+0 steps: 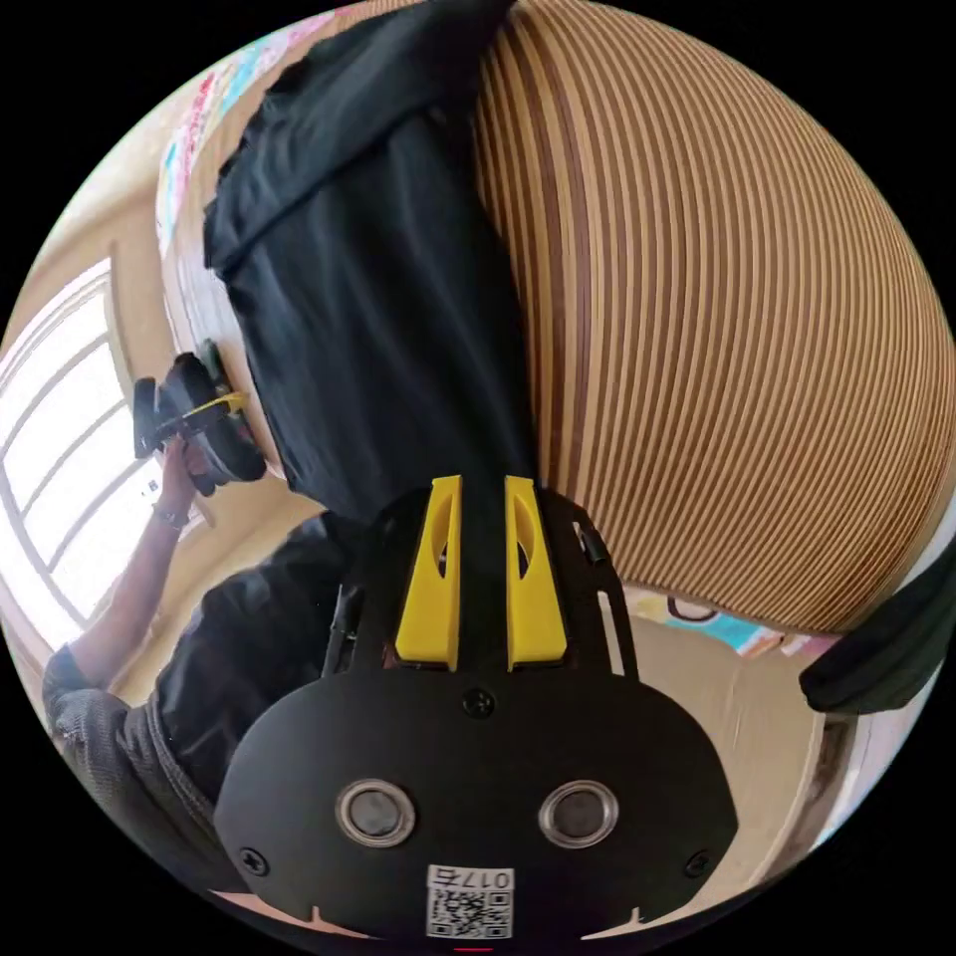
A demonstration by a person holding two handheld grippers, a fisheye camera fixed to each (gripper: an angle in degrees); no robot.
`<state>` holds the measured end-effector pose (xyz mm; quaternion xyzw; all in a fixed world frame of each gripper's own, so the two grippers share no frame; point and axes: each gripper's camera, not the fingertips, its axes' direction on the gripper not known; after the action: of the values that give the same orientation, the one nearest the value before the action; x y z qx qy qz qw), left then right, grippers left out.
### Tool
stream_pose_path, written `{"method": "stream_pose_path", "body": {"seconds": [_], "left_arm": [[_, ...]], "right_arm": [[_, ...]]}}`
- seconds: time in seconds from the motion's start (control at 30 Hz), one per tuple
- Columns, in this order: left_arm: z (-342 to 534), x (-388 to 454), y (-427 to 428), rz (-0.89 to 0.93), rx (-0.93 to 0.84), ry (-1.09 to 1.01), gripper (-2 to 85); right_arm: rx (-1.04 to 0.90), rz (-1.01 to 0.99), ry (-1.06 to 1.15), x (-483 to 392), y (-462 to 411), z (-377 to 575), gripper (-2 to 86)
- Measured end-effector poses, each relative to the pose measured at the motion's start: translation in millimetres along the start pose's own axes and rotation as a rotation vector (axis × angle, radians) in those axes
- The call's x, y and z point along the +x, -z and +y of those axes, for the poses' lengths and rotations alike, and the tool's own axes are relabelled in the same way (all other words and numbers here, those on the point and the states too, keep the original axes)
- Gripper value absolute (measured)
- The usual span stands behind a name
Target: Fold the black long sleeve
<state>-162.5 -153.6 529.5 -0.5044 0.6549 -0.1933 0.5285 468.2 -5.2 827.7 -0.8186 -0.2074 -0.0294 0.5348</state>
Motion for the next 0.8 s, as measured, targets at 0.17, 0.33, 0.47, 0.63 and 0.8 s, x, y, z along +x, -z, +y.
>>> {"method": "stream_pose_path", "body": {"seconds": [0.17,0.33,0.47,0.63,0.8], "left_arm": [[85.7,-40.7,-45.3,0.099,-0.095,0.045,6.8],[145.9,-52.1,-55.3,0.074,-0.166,-0.030,7.7],[161.2,-60.4,-43.3,0.054,-0.195,-0.046,7.6],[165.3,-65.8,-21.9,0.025,-0.392,-0.182,7.4],[189.8,-75.1,0.1,-0.082,-0.434,-0.243,11.2]], "right_arm": [[-0.121,0.003,-0.056,15.5,-34.0,8.5,10.3],[-0.181,-0.040,-0.117,28.5,-50.7,2.3,11.1],[-0.175,-0.099,-0.116,27.3,-51.5,-12.8,11.2],[-0.224,-0.036,-0.116,29.4,-45.6,-26.4,10.7],[-0.234,-0.009,-0.111,47.6,-33.5,-25.6,10.3]]}}
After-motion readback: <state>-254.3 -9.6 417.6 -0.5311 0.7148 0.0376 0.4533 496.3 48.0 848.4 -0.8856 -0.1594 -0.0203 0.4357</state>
